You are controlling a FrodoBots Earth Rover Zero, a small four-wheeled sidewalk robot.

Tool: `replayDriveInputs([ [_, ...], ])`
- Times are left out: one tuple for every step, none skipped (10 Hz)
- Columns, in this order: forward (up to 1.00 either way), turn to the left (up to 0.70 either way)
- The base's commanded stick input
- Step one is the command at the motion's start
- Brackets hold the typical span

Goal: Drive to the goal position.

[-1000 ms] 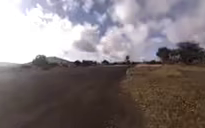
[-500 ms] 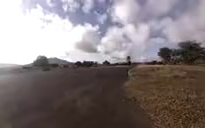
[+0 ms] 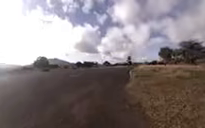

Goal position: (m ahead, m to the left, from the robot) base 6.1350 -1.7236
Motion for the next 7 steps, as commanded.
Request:
replayDriveInputs([
  [0.50,0.00],
  [0.50,0.00],
  [0.50,0.00],
  [0.50,0.00],
  [0.50,0.00],
  [0.50,0.00],
  [0.50,0.00],
])
